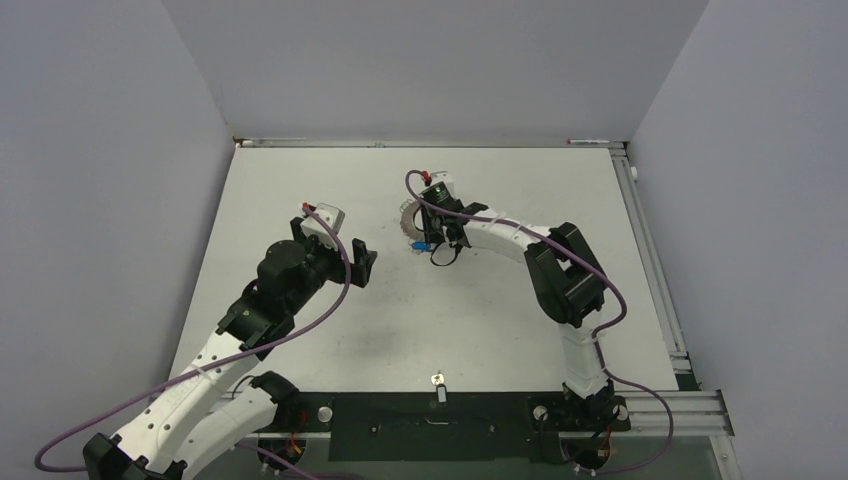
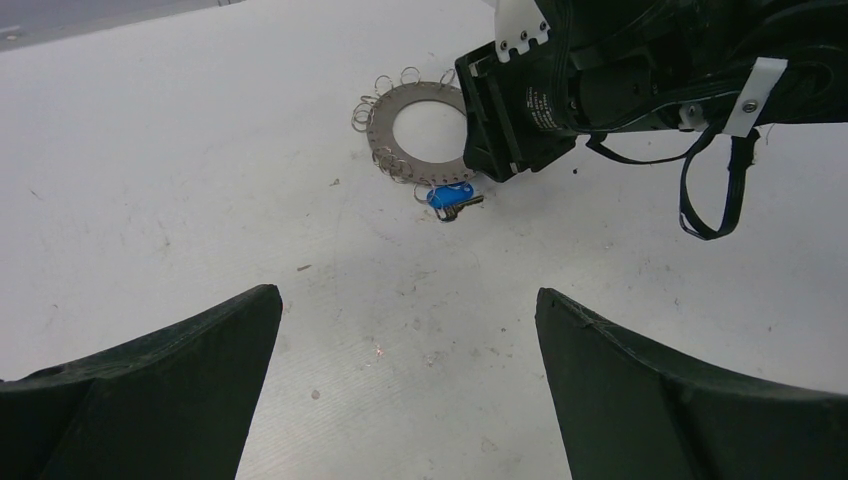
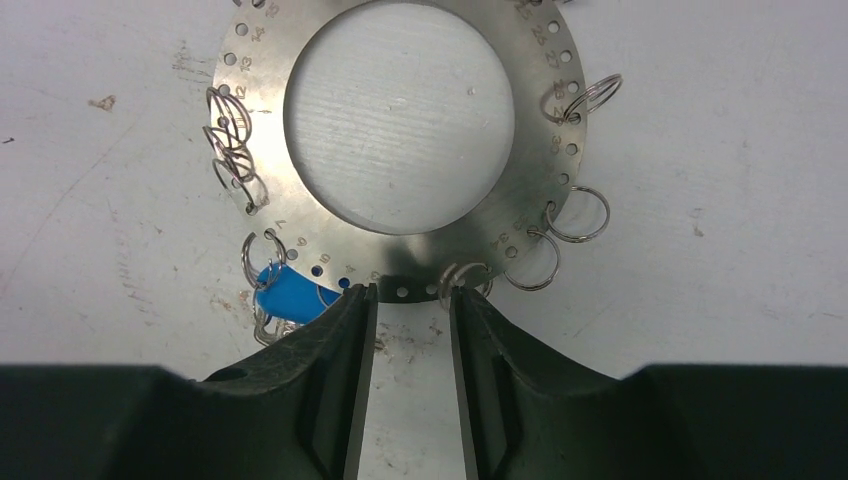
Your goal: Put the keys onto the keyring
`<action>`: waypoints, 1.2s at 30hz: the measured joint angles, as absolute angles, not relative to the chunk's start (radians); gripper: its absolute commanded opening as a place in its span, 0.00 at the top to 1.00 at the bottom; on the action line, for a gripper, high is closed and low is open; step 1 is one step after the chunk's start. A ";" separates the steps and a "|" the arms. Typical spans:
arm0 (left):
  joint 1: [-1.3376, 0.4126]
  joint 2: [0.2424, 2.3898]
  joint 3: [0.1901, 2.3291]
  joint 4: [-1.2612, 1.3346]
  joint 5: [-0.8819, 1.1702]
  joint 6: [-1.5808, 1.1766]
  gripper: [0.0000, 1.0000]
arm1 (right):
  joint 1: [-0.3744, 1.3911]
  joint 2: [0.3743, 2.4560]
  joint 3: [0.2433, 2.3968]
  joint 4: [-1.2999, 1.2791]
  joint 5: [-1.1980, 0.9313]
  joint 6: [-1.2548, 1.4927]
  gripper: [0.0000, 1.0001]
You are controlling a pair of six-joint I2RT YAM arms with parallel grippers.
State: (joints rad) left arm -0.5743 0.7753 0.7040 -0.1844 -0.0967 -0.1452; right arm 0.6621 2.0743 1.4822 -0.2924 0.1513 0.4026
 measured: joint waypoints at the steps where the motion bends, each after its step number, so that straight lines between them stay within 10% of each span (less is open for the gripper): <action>1: -0.575 0.775 0.704 -0.184 -0.096 -0.145 0.03 | 0.662 2.067 1.479 -0.292 0.150 0.400 0.65; 36: -0.575 0.793 0.704 -0.185 -0.096 -0.145 0.03 | 0.660 2.078 1.472 -0.285 0.179 0.341 0.77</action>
